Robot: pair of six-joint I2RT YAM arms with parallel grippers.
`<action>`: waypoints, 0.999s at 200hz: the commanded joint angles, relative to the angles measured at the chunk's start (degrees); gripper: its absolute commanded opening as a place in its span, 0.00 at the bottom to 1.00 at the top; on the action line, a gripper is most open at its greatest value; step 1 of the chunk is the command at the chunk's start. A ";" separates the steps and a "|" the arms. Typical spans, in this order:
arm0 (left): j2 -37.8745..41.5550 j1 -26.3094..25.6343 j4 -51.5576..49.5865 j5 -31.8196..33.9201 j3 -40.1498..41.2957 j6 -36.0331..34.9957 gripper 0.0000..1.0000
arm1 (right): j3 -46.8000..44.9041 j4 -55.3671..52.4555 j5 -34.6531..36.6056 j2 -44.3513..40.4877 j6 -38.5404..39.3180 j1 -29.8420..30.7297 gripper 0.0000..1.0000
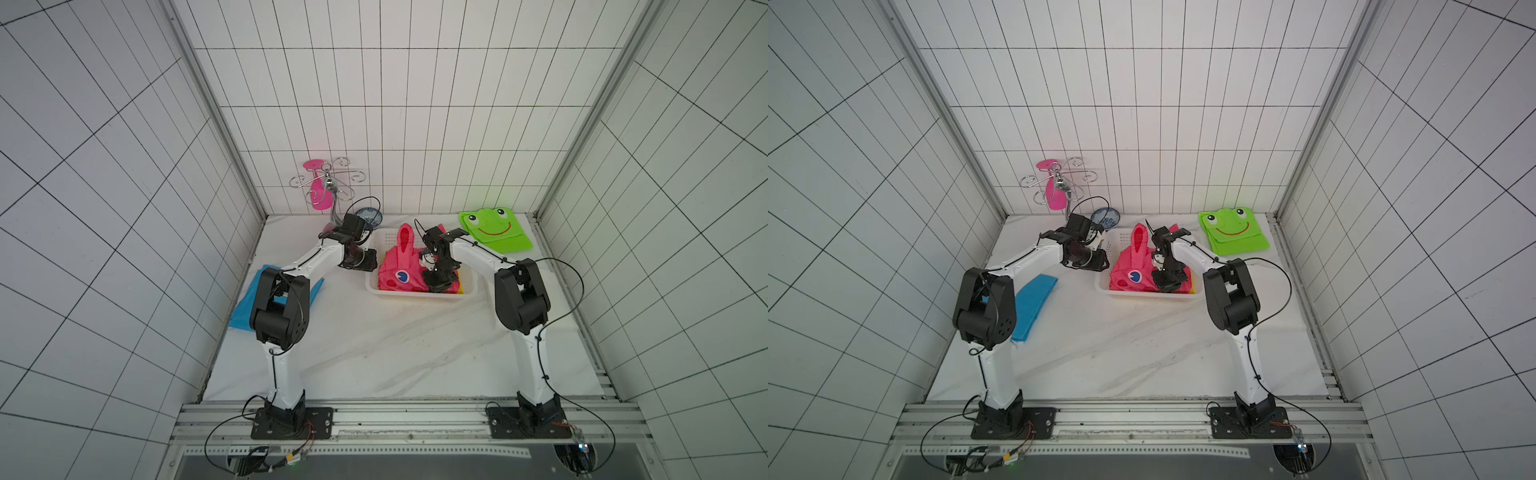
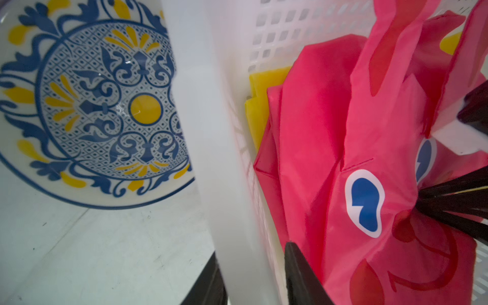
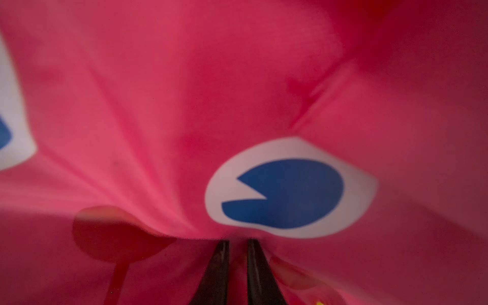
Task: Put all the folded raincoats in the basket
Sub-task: Place the raincoat in the basket.
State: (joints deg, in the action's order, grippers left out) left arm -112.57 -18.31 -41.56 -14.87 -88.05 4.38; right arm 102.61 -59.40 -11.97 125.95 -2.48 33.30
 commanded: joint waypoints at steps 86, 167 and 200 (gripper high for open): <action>4.22 3.65 -6.39 -7.70 -0.37 -6.74 0.38 | 8.66 1.58 -17.07 -2.11 4.67 5.78 0.22; 2.80 4.33 -6.78 -8.22 -0.88 -6.23 0.32 | 11.34 2.15 -16.85 6.73 10.57 9.06 0.16; 3.62 4.84 -7.88 -8.59 -0.81 -6.57 0.31 | 6.28 13.47 -7.01 6.61 7.49 10.11 0.17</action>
State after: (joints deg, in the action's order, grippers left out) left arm -109.71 -14.39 -48.31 -23.14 -88.05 -1.15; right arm 112.03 -53.41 -26.00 132.03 6.39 42.22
